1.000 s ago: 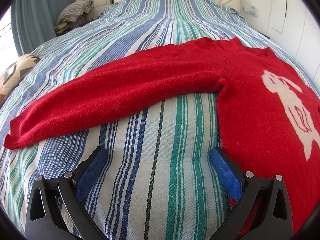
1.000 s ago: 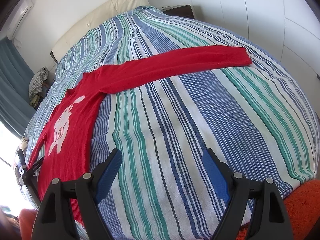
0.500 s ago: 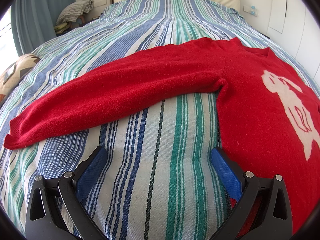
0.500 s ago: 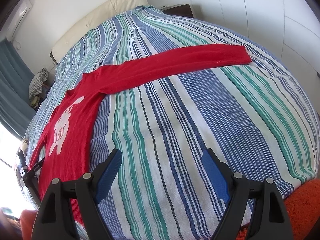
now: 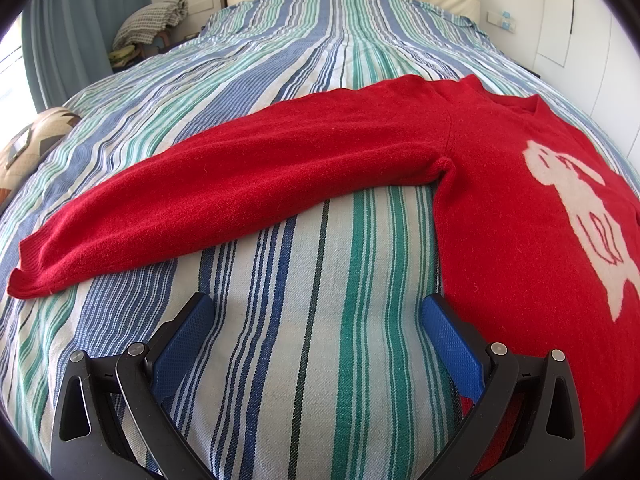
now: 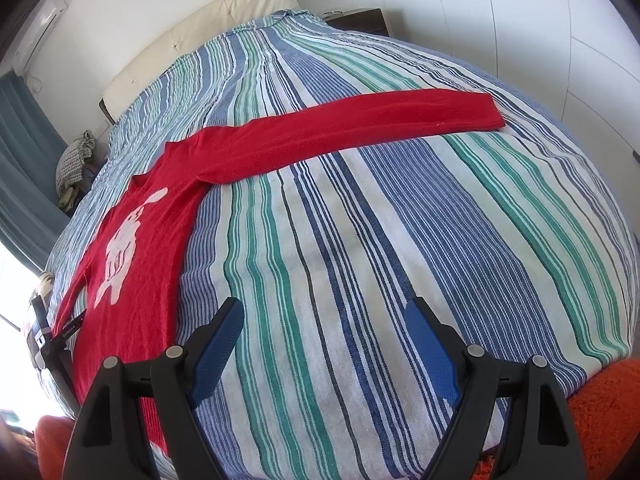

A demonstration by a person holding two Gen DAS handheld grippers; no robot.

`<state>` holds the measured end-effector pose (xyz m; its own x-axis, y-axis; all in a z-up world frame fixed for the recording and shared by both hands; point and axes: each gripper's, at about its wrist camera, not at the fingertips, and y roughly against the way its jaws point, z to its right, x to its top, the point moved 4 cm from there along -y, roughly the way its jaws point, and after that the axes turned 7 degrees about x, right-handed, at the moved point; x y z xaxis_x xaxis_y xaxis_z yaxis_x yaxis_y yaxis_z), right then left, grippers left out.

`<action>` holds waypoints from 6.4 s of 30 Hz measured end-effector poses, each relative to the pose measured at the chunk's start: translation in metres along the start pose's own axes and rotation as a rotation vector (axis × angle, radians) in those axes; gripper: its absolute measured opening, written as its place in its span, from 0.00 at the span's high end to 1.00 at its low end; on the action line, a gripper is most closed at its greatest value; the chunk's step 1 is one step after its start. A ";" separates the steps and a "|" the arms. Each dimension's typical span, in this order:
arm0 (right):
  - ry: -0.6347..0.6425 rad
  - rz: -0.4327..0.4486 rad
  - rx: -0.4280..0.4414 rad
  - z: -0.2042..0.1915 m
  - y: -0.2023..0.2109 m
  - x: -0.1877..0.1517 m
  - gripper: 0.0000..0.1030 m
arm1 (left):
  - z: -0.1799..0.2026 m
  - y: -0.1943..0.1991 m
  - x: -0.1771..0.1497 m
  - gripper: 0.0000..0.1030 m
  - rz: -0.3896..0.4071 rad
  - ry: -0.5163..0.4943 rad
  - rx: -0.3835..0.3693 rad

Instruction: Fold small clothes

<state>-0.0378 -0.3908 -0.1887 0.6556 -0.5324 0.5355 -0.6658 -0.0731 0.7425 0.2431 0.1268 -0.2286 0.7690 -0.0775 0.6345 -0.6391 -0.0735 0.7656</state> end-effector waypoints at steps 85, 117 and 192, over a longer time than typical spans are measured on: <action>-0.459 0.164 0.202 0.128 -0.042 0.160 0.95 | -0.004 0.012 0.009 0.04 -0.106 0.033 0.038; -0.138 -0.230 0.350 -0.140 -0.203 0.104 0.51 | -0.062 0.065 -0.034 0.04 -0.041 0.251 -0.010; 0.160 -0.101 0.120 -0.064 -0.065 -0.017 0.24 | 0.033 0.052 0.020 0.20 -0.047 -0.030 -0.159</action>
<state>0.0174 -0.3232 -0.2202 0.7629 -0.3771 0.5251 -0.6253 -0.2245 0.7474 0.2250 0.0887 -0.1799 0.7959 -0.1075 0.5958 -0.5904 0.0803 0.8031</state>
